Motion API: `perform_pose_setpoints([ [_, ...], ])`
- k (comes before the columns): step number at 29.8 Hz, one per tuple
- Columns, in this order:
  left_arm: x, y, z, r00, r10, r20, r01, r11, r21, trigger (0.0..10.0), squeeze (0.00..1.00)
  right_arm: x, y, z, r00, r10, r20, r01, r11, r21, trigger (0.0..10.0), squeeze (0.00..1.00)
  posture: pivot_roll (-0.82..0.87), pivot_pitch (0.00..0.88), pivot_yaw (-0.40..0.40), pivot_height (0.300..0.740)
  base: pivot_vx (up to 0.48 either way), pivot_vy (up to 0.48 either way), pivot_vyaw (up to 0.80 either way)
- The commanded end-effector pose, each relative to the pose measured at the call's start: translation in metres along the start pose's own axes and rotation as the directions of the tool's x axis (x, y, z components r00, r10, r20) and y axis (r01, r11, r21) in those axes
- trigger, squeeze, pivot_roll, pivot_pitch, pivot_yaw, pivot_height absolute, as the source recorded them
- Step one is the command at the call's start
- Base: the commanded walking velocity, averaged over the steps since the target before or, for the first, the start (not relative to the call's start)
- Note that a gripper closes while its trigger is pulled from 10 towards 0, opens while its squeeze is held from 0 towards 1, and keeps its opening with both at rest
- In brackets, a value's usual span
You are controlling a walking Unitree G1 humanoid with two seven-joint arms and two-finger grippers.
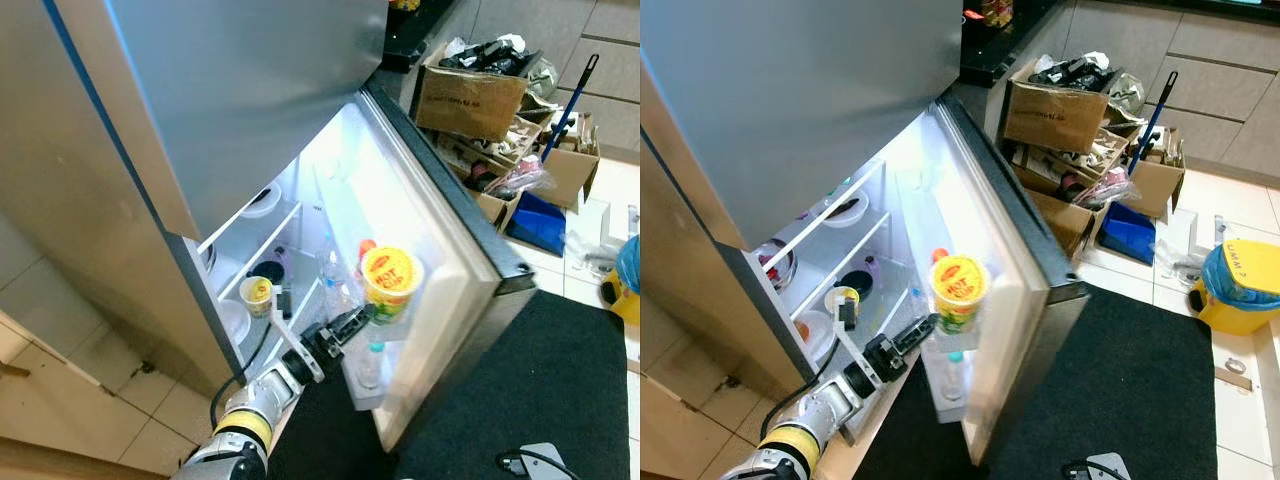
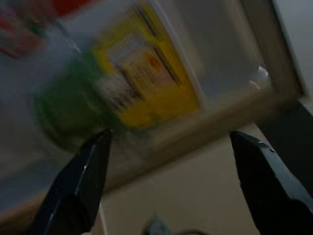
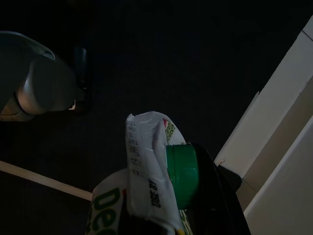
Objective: Restocking fridge
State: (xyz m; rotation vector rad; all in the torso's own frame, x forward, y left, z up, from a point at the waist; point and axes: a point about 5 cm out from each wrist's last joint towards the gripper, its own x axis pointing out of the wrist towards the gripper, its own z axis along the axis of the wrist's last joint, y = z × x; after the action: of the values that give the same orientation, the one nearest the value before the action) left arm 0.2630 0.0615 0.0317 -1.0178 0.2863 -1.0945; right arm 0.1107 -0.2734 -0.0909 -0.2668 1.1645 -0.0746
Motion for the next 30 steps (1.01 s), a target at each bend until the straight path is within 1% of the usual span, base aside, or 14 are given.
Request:
perform_pose_setpoints([
  [1, 0.008, -0.009, -0.015, 0.992, -0.085, -0.094, 0.085, 0.996, -0.006, 10.0, 0.00, 0.000, -0.003, -0.001, 1.000, -0.011, 0.002, 0.011, 1.000, 0.008, 10.0, 0.00, -0.06, 0.025, 0.005, 0.740, 0.000, 0.000, 0.00],
  [6, 0.001, -0.002, -0.021, 0.990, -0.020, -0.139, 0.023, 1.000, 0.020, 10.0, 0.00, 0.000, -0.003, -0.001, 1.000, -0.011, 0.002, 0.011, 1.000, 0.009, 10.0, 0.00, -0.05, 0.025, 0.004, 0.740, 0.000, 0.000, 0.00],
  [7, -0.020, 0.014, -0.022, 0.976, 0.167, -0.138, -0.159, 0.985, 0.064, 10.0, 0.00, 0.000, -0.003, 0.001, 1.000, -0.011, 0.014, 0.011, 1.000, 0.013, 10.0, 0.00, -0.05, 0.025, 0.004, 0.740, 0.000, 0.000, 0.00],
  [8, -0.020, 0.014, -0.022, 0.976, 0.167, -0.138, -0.159, 0.985, 0.064, 10.0, 0.00, 0.000, -0.003, 0.001, 1.000, -0.011, 0.014, 0.011, 1.000, 0.013, 10.0, 0.00, -0.05, 0.025, 0.004, 0.740, 0.000, 0.000, 0.00],
  [11, -0.061, 0.031, -0.017, 0.907, 0.412, -0.083, -0.406, 0.911, 0.076, 10.0, 0.00, 0.000, -0.007, 0.019, 0.994, -0.013, 0.106, 0.008, 0.999, 0.045, 10.0, 0.00, -0.05, 0.031, 0.008, 0.740, 0.000, 0.000, 0.00],
  [14, -0.072, 0.034, -0.016, 0.881, 0.467, -0.074, -0.461, 0.884, 0.079, 10.0, 0.00, 0.000, -0.009, 0.028, 0.989, -0.006, 0.148, -0.004, 0.998, 0.062, 10.0, 0.00, -0.05, 0.031, 0.008, 0.740, 0.000, 0.000, 0.00],
  [15, -0.083, 0.037, -0.016, 0.849, 0.525, -0.066, -0.519, 0.850, 0.090, 10.0, 0.00, 0.000, -0.008, 0.040, 0.978, 0.017, 0.208, -0.033, 0.997, 0.074, 10.0, 0.00, -0.05, 0.031, 0.008, 0.740, 0.000, 0.000, 0.00],
  [18, -0.117, 0.044, -0.020, 0.722, 0.690, -0.045, -0.683, 0.722, 0.113, 10.0, 0.00, -0.004, 0.001, 0.085, 0.893, 0.181, 0.411, -0.205, 0.979, 0.013, 10.0, 0.00, -0.05, 0.032, 0.008, 0.740, 0.000, 0.000, 0.00],
  [20, -0.134, 0.046, -0.025, 0.652, 0.757, -0.042, -0.750, 0.652, 0.112, 10.0, 0.00, -0.011, 0.009, 0.112, 0.805, 0.306, 0.509, -0.317, 0.946, -0.067, 10.0, 0.00, -0.05, 0.032, 0.008, 0.740, 0.000, 0.000, 0.00],
  [23, -0.138, 0.046, -0.026, 0.633, 0.773, -0.042, -0.766, 0.634, 0.110, 10.0, 0.00, -0.013, 0.011, 0.120, 0.777, 0.338, 0.532, -0.346, 0.934, -0.088, 10.0, 0.00, -0.05, 0.032, 0.008, 0.740, 0.000, 0.000, 0.00],
  [25, -0.151, 0.046, -0.034, 0.582, 0.811, -0.056, -0.804, 0.584, 0.111, 10.0, 0.00, -0.020, 0.014, 0.142, 0.696, 0.409, 0.590, -0.401, 0.903, -0.154, 10.0, 0.00, -0.05, 0.035, 0.006, 0.740, 0.000, 0.000, 0.00],
  [27, -0.158, 0.046, -0.038, 0.555, 0.829, -0.068, -0.822, 0.559, 0.113, 10.0, 0.00, -0.025, 0.016, 0.154, 0.643, 0.448, 0.621, -0.432, 0.882, -0.190, 10.0, 0.00, -0.05, 0.035, 0.006, 0.740, 0.000, 0.000, 0.00],
  [28, -0.158, 0.046, -0.038, 0.555, 0.829, -0.068, -0.822, 0.559, 0.113, 10.0, 0.00, -0.025, 0.016, 0.154, 0.643, 0.448, 0.621, -0.432, 0.882, -0.190, 10.0, 0.00, -0.05, 0.035, 0.006, 0.740, 0.000, 0.000, 0.00],
  [30, -0.169, 0.044, -0.048, 0.511, 0.854, -0.095, -0.847, 0.519, 0.116, 10.0, 0.00, -0.037, 0.016, 0.180, 0.554, 0.490, 0.673, -0.419, 0.862, -0.283, 10.0, 0.00, -0.05, 0.035, 0.005, 0.740, 0.000, 0.000, 0.00],
])
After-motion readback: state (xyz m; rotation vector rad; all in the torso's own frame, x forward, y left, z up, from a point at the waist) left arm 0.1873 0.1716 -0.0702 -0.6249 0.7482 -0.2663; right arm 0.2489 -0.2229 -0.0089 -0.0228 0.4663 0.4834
